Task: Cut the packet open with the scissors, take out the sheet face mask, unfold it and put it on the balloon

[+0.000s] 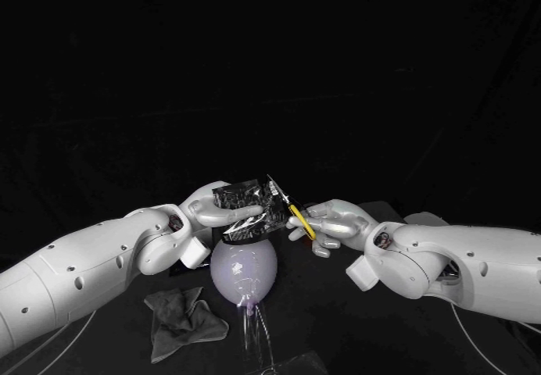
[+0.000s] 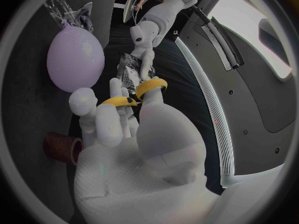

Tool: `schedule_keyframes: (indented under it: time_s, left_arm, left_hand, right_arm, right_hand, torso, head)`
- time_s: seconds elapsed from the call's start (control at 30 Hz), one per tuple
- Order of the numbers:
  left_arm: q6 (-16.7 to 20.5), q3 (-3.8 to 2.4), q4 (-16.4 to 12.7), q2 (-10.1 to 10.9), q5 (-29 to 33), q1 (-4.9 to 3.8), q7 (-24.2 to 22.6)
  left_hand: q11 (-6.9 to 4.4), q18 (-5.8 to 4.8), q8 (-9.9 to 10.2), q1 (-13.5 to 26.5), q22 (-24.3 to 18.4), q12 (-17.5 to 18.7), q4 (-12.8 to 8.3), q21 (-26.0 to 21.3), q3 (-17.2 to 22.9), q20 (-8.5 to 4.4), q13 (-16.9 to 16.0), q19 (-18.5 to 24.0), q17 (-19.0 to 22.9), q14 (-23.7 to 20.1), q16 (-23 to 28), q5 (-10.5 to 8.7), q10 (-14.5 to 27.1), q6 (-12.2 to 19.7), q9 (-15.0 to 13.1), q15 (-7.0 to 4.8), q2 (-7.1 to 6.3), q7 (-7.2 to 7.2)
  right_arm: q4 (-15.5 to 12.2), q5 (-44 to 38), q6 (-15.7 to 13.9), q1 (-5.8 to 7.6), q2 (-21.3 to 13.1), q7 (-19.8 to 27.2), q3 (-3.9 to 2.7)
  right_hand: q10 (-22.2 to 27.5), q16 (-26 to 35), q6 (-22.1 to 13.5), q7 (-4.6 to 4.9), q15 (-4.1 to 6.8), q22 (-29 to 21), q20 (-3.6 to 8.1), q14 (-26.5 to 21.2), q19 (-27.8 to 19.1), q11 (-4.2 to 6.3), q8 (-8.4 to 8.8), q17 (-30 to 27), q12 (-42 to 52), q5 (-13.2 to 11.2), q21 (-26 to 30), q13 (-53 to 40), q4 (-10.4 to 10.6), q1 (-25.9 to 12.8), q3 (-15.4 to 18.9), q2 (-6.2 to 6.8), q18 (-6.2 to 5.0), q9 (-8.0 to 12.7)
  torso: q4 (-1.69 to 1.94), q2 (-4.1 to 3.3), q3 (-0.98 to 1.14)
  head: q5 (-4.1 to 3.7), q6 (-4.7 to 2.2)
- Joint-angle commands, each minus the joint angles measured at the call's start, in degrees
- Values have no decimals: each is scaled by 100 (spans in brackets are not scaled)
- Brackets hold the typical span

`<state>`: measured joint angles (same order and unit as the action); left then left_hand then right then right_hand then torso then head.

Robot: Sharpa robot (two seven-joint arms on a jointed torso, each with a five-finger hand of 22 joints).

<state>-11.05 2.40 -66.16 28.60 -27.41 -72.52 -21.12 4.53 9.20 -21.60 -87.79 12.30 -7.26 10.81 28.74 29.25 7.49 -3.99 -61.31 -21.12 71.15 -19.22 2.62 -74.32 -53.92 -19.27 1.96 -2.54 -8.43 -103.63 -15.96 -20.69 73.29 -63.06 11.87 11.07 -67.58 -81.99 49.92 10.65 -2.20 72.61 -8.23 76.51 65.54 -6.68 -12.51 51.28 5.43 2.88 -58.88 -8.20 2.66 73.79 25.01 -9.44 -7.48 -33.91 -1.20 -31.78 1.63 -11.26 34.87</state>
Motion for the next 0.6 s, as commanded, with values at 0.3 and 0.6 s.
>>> schedule_keyframes:
  time_s: [0.3,0.6]
  left_arm:
    - [-173,4,-20,7,-61,5,23]
    - [-201,5,-41,5,-93,5,36]
  left_hand:
    - [9,111,-19,17,12,28,-39,35,5,-8,3,-4,-11,15,-36,17,-53,-44,-544,-20,54,15]
    - [9,111,-20,19,14,29,-42,39,6,-9,3,-3,-13,15,-36,17,-56,-45,-546,-20,53,15]
  right_arm:
    - [46,22,54,19,41,138,-17]
    - [76,189,-150,28,117,223,-17]
  right_hand:
    - [364,55,-203,127,-139,-86,-102,-123,-174,-122,198,-188,-178,-14,166,125,-70,-108,158,21,-39,66]
    - [-472,-107,210,-103,53,134,-6,136,184,128,101,275,229,-5,-264,-13,-379,307,51,-273,15,52]
  torso:
    - [3,0,0]
    - [5,-1,-3]
  head:
    - [-19,-16]
    - [-32,-15]
